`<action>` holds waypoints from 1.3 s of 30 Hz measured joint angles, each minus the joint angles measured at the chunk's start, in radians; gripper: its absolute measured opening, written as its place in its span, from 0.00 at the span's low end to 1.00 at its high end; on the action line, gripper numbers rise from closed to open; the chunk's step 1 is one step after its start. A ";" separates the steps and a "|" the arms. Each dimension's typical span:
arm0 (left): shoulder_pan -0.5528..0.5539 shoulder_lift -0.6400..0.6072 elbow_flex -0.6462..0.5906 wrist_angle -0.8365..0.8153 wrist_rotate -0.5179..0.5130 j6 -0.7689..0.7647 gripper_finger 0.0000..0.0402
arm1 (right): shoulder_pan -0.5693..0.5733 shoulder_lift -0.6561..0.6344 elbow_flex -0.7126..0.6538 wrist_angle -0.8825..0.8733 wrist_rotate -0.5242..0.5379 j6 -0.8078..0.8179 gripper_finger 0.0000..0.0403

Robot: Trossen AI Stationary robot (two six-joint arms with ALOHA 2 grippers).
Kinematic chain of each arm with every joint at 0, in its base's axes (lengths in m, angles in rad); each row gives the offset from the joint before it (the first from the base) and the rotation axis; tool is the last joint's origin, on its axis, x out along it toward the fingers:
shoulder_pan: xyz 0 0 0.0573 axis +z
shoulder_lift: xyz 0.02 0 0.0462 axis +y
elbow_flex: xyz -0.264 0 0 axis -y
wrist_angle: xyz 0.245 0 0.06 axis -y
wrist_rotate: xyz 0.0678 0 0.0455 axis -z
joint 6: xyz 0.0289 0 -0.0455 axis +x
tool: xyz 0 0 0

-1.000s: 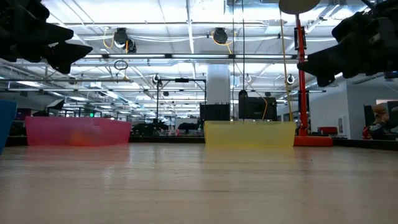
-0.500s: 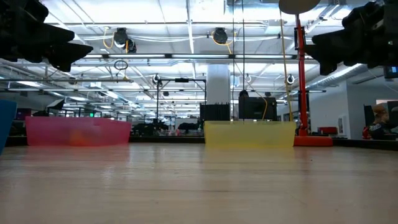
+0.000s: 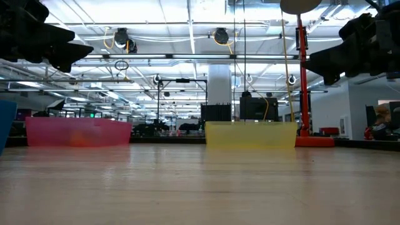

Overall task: Pick and place Stapler, Stapler remover, tape
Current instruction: Return to Home Position

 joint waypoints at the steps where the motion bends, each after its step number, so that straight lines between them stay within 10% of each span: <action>1: 0.000 0.000 0.000 0.000 0.000 0.000 0.67 | 0.000 0.000 0.000 -0.003 0.000 0.000 0.39; 39: 0.000 0.002 -0.003 0.028 0.000 0.000 0.67 | 0.003 0.003 -0.001 0.034 -0.006 0.131 0.39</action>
